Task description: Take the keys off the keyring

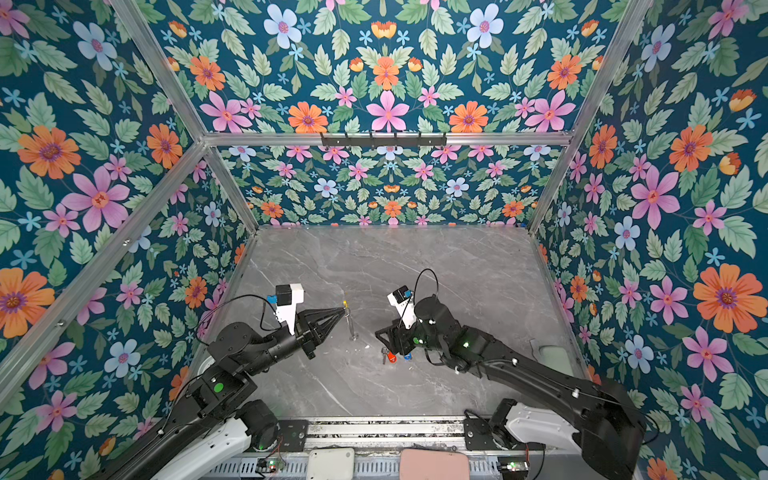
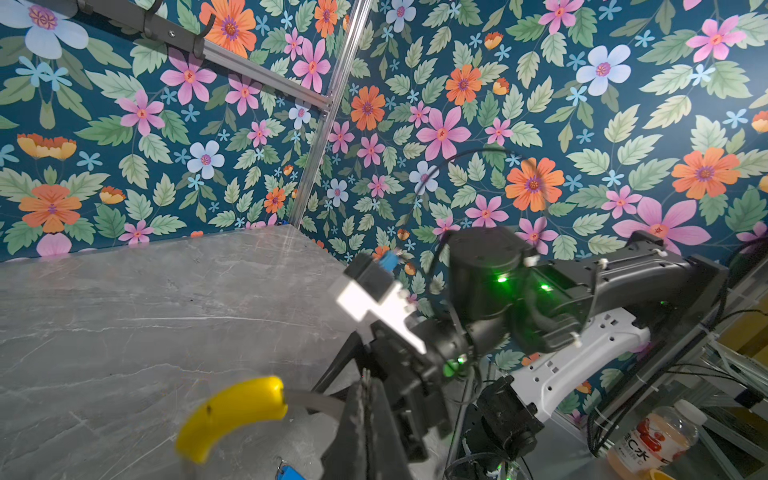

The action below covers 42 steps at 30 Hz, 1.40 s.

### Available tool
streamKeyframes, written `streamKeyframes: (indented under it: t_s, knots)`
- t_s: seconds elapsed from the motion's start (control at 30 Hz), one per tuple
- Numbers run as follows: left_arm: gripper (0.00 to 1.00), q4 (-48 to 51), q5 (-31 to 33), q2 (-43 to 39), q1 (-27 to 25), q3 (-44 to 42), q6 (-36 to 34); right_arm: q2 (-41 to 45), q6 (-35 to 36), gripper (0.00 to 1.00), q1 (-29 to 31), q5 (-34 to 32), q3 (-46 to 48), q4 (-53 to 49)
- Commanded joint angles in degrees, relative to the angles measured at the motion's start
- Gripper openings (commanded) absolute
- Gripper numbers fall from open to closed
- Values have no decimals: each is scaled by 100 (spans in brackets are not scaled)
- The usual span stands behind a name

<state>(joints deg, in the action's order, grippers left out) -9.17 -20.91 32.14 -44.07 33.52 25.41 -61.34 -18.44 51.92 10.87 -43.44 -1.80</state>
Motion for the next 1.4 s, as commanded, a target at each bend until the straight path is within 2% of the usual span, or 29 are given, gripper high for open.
streamKeyframes:
  t_s: [0.0, 0.13, 0.37, 0.47, 0.63, 0.73, 0.9, 1.0, 1.13, 1.27, 1.3, 1.33, 1.37]
  knots:
    - [0, -313, 231, 22, 4, 5, 104, 368, 414, 68, 304, -405, -72, 343]
    - [0, -357, 326, 90, 4, 40, 137, 508, 618, 72, 519, -224, -115, 891]
    - [0, -478, 382, 203, 3, 114, 209, 22, 886, 74, 646, 70, -582, 1179]
    - [0, -569, 358, 260, 4, 103, 250, -217, 910, 74, 650, 31, -791, 1176]
    - [0, -691, 307, 306, 4, 102, 313, -543, 967, 67, 649, -147, -1066, 1044]
    - [0, -693, 269, 332, 3, 122, 317, -683, 982, 54, 652, -169, -1131, 989]
    - [0, -643, 329, 302, 4, 120, 357, -777, 986, 25, 650, -183, -1170, 937]
    - [2, -630, 346, 311, 4, 129, 399, -831, 982, 12, 628, -183, -1199, 921]
    - [26, -630, 386, 302, 4, 111, 441, -868, 957, 0, 589, -215, -1219, 911]
    - [43, -604, 467, 170, 4, 116, 415, -889, 628, 0, 205, 143, -1109, 1007]
    - [52, -575, 508, 112, 2, 128, 381, -914, 492, 0, 49, 363, -1068, 1023]
    - [84, -537, 532, 70, -1, 142, 346, -945, 404, 0, -68, 562, -1065, 1013]
    - [100, -483, 544, 13, -3, 183, 260, -1007, 314, 0, -164, 753, -1076, 945]
